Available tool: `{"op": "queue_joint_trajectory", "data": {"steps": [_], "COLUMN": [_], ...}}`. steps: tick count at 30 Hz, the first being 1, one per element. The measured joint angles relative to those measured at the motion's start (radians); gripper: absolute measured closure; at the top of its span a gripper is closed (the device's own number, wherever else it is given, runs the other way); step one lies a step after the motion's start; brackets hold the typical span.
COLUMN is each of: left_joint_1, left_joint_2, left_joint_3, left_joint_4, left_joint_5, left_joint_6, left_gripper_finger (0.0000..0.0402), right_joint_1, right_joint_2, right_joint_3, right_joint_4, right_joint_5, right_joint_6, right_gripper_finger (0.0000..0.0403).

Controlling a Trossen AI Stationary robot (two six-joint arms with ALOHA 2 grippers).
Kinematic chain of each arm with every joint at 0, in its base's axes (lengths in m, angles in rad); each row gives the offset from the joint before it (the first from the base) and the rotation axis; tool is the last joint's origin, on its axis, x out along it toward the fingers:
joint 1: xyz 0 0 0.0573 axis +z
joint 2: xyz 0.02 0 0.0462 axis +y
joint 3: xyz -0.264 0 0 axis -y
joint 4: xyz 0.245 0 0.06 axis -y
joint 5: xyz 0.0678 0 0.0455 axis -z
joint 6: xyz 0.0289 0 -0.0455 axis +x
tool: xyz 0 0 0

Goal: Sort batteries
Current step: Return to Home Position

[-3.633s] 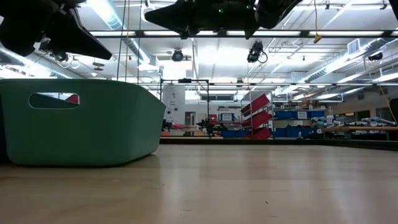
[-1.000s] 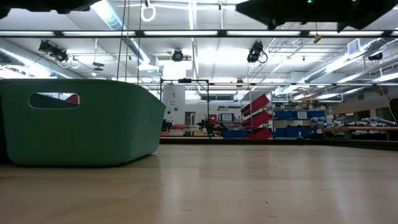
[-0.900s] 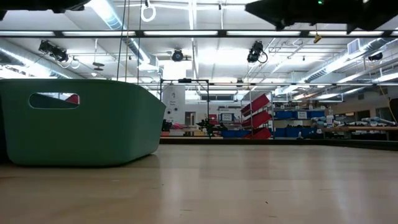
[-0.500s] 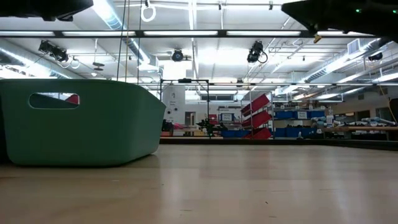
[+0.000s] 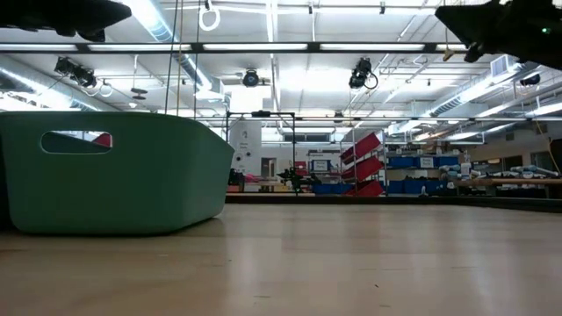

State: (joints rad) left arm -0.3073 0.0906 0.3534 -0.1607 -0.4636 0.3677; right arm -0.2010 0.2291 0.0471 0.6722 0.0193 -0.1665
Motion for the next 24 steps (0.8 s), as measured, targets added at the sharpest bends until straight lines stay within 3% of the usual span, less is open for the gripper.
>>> {"op": "queue_joint_trajectory", "data": {"steps": [6,14,20,24], "left_joint_1": [0.0,0.0,0.0,0.0], "left_joint_2": [-0.001,0.0,0.025,0.027], "left_joint_3": [-0.046,-0.347,-0.345,-0.345], "left_joint_4": [0.095,0.486,0.424,0.335], "left_joint_5": [0.04,0.04,0.047,0.047], "left_joint_6": [-0.035,-0.037,-0.082,-0.034], "left_gripper_finger": [0.0401,0.0401,0.0401,0.0401], "right_joint_1": [-0.001,-0.011,-0.012,-0.012], "right_joint_2": [-0.097,-0.186,-0.22,-0.22], "right_joint_3": [-0.041,-0.041,-0.04,-0.04], "right_joint_4": [-0.066,-0.195,-0.31,-0.405], "right_joint_5": [-0.024,-0.024,-0.031,-0.188], "right_joint_6": [0.033,0.034,0.022,-0.026], "right_gripper_finger": [0.0403,0.0403,0.0403,0.0403]}}
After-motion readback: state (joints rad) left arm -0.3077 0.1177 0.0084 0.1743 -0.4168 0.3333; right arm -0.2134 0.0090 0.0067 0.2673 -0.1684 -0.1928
